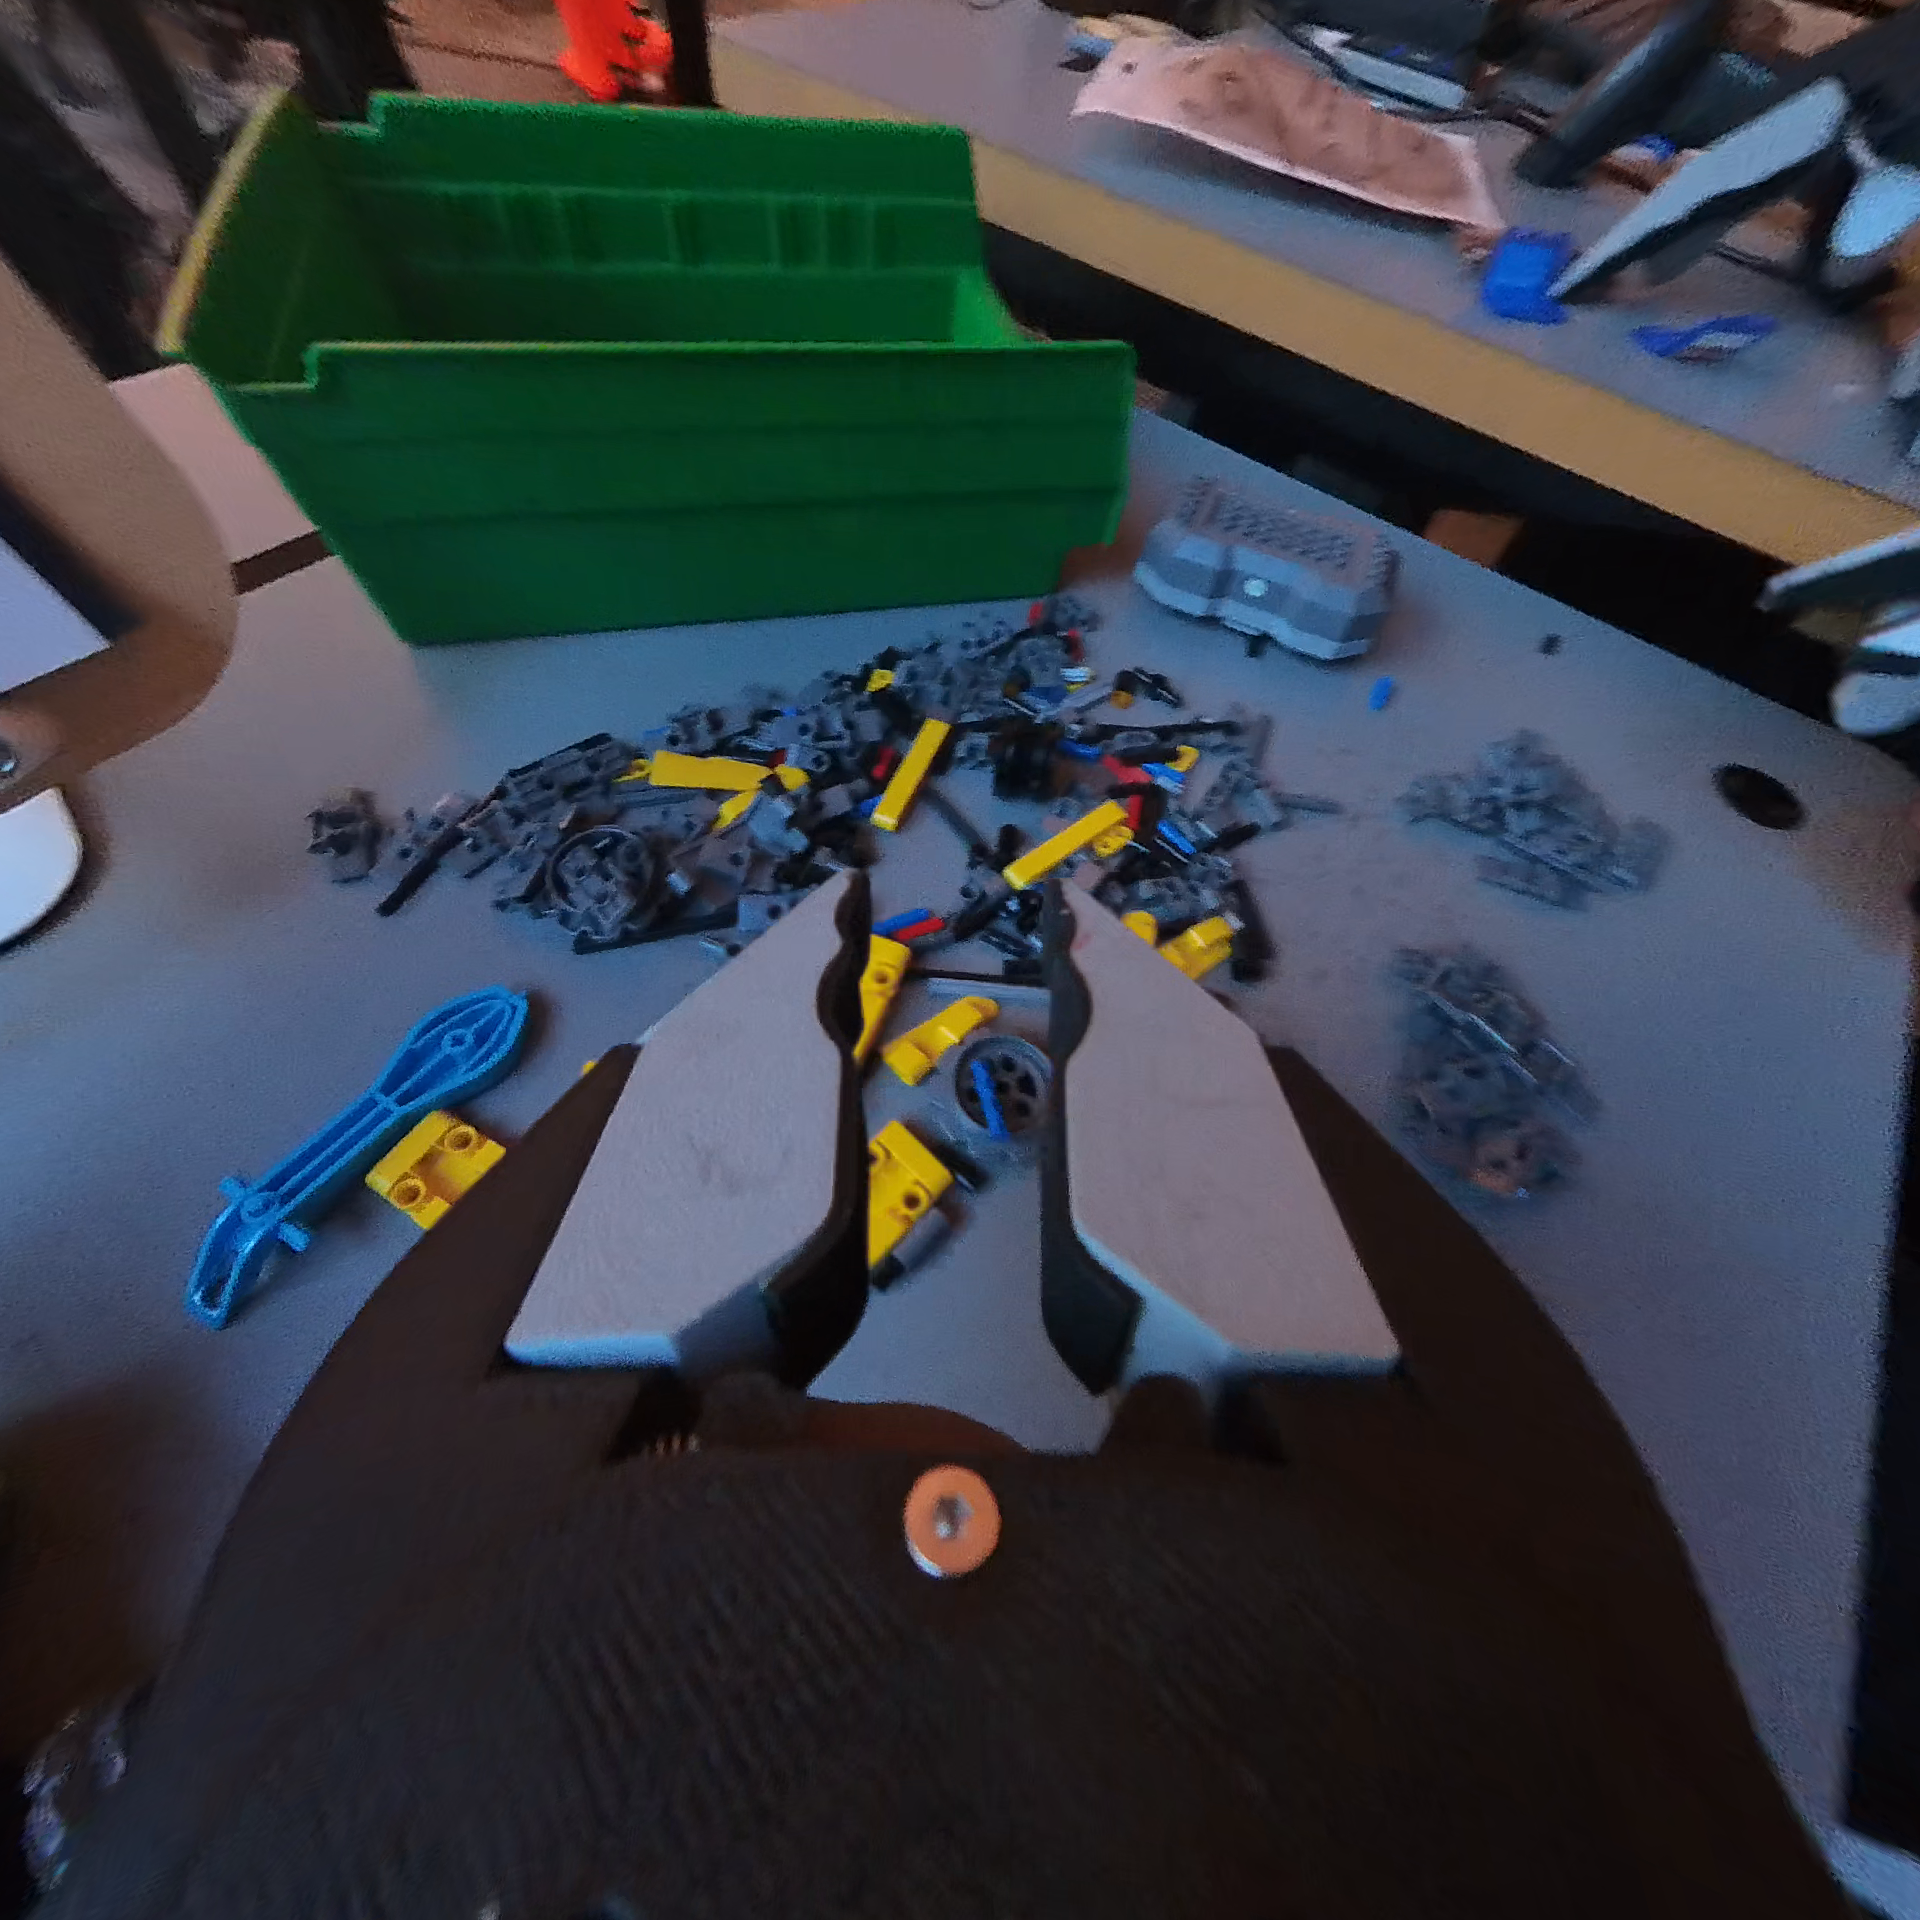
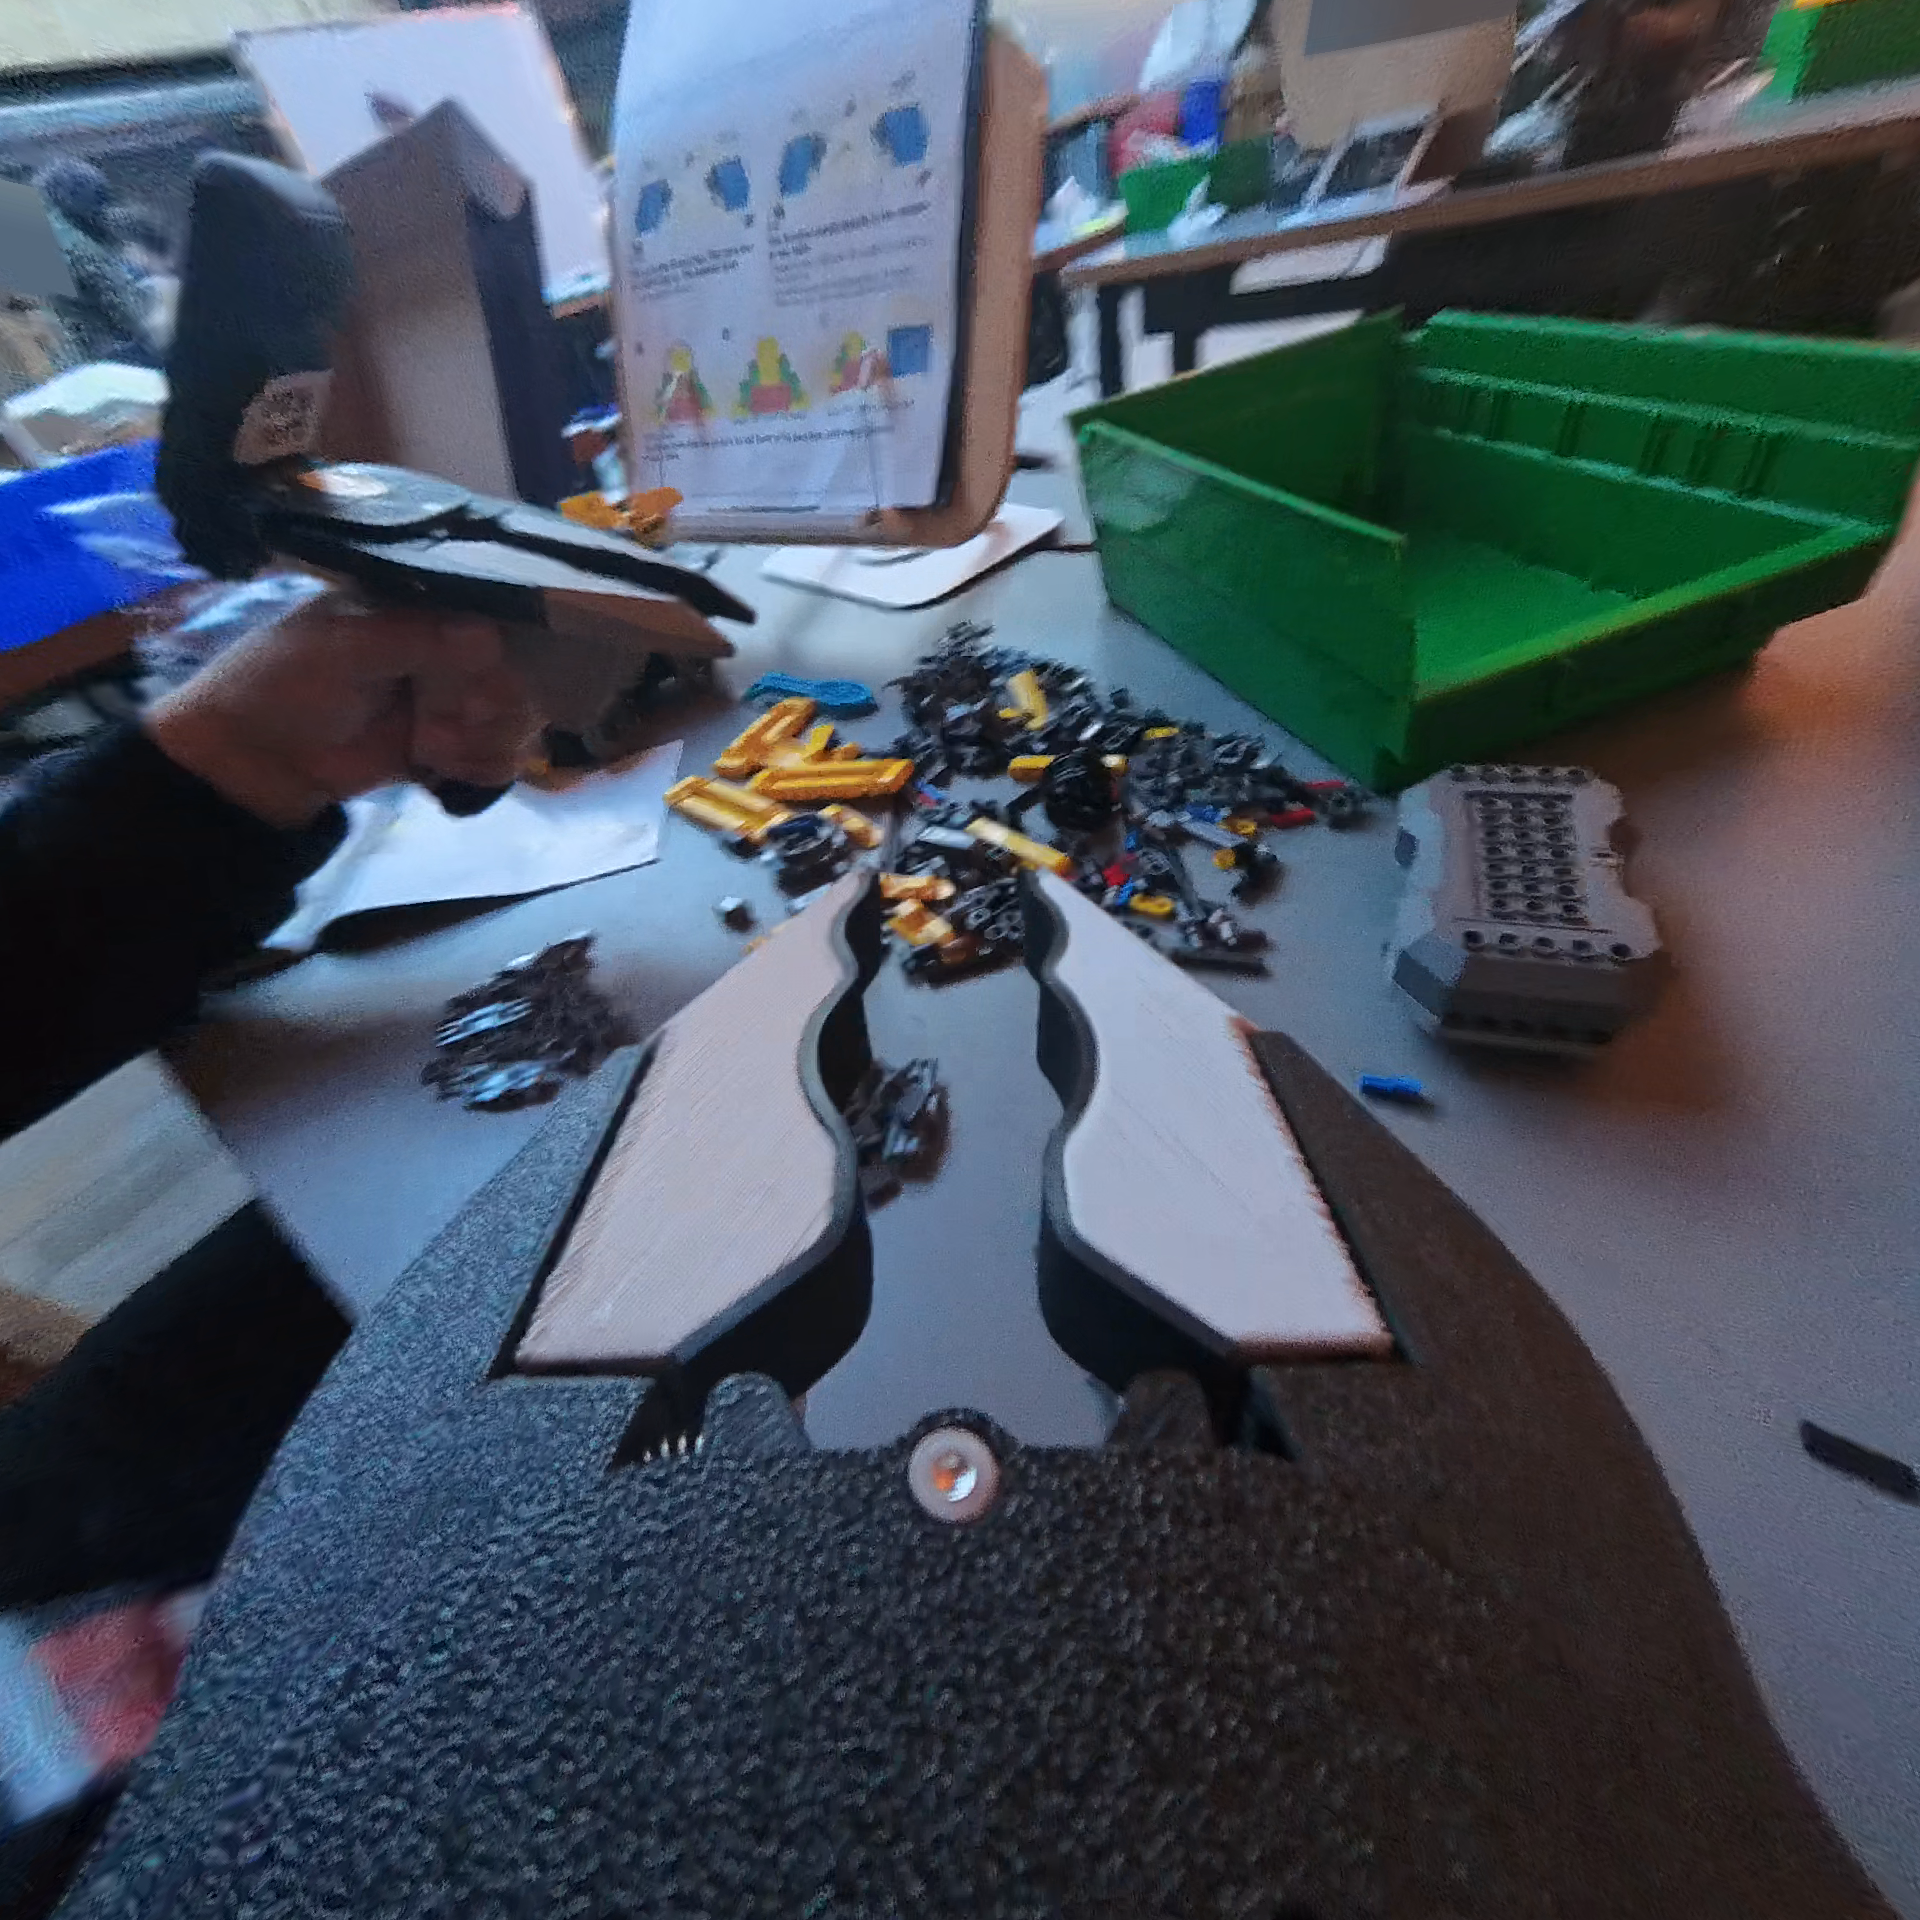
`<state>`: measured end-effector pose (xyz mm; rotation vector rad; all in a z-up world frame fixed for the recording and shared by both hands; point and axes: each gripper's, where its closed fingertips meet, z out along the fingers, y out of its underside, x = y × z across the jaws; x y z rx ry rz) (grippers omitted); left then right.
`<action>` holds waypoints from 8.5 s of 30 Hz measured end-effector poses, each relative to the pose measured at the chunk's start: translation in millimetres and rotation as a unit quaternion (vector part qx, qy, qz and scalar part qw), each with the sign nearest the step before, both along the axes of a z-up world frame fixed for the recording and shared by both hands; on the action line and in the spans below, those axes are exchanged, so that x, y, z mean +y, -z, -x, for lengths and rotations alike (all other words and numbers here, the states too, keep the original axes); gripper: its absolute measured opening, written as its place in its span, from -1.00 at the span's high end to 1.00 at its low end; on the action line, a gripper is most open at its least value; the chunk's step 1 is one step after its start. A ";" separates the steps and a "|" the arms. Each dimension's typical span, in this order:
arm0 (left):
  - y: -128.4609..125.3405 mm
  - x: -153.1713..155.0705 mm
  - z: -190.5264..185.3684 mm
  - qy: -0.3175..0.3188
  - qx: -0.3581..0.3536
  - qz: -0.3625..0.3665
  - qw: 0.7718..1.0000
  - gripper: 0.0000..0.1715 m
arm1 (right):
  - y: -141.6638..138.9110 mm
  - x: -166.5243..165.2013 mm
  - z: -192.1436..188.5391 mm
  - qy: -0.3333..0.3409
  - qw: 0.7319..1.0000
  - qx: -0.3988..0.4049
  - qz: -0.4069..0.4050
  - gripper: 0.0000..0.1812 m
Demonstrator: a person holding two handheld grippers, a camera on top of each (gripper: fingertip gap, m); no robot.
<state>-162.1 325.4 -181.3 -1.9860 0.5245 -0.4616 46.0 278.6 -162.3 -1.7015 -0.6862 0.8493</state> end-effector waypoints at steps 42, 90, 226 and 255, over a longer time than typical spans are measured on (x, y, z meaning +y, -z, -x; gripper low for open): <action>34.8 43.8 15.7 -0.017 0.088 0.115 0.989 0.56 | 11.4 32.3 59.0 0.034 0.990 -0.046 -0.126 0.77; -50.6 -43.5 -104.6 0.187 -0.098 -0.128 0.969 0.74 | -15.2 -9.5 97.0 -0.037 0.981 -0.091 -0.168 0.66; -44.9 -49.9 -102.0 0.210 -0.279 0.089 0.933 0.68 | 107.0 112.1 -13.5 0.050 0.886 -0.440 0.139 0.87; -47.4 -43.4 -92.4 0.199 -0.283 0.086 0.934 0.68 | 81.7 88.5 34.0 -0.031 0.892 -0.433 0.127 0.92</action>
